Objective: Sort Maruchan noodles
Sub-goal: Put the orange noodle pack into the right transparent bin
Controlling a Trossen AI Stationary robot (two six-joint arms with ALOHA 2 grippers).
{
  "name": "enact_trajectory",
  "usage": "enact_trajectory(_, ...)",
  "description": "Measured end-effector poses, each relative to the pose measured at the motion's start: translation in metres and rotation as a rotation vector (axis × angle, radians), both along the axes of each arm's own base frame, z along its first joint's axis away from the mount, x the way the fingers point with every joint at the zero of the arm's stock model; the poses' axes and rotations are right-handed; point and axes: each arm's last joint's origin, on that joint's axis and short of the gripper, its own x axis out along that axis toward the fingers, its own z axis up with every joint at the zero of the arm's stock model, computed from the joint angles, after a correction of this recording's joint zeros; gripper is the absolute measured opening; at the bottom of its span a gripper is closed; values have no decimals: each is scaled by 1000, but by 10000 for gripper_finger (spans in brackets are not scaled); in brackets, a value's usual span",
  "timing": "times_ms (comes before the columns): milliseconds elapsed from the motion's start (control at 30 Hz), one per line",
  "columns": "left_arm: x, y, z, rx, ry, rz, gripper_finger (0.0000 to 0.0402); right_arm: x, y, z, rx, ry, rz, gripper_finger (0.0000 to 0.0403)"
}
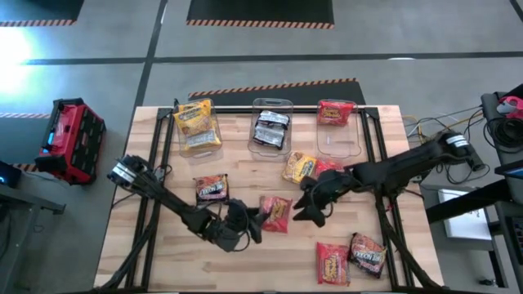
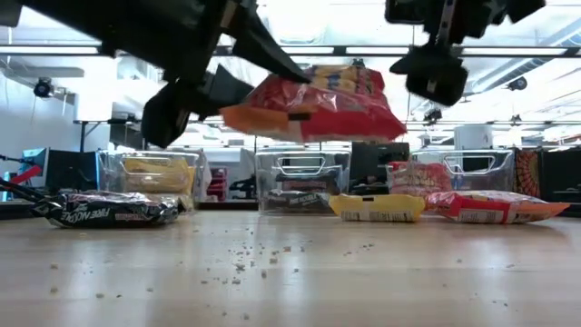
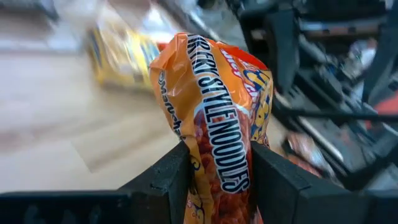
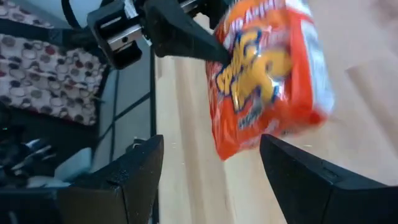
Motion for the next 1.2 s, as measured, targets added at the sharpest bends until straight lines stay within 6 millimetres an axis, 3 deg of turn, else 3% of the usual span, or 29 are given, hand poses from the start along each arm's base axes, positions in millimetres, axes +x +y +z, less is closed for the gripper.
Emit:
enact_trajectory(267,8,9,17,41,-64,133,128,-28,-15,16,-185,28,-165,256)
enact_trajectory(667,33,15,55,166,-70,186,128,-21,-15,17,-212,-36,-157,256)
enact_trajectory(1200,45,16,74,169,-164,201,128,-17,-15,31,-290,-210,-110,255)
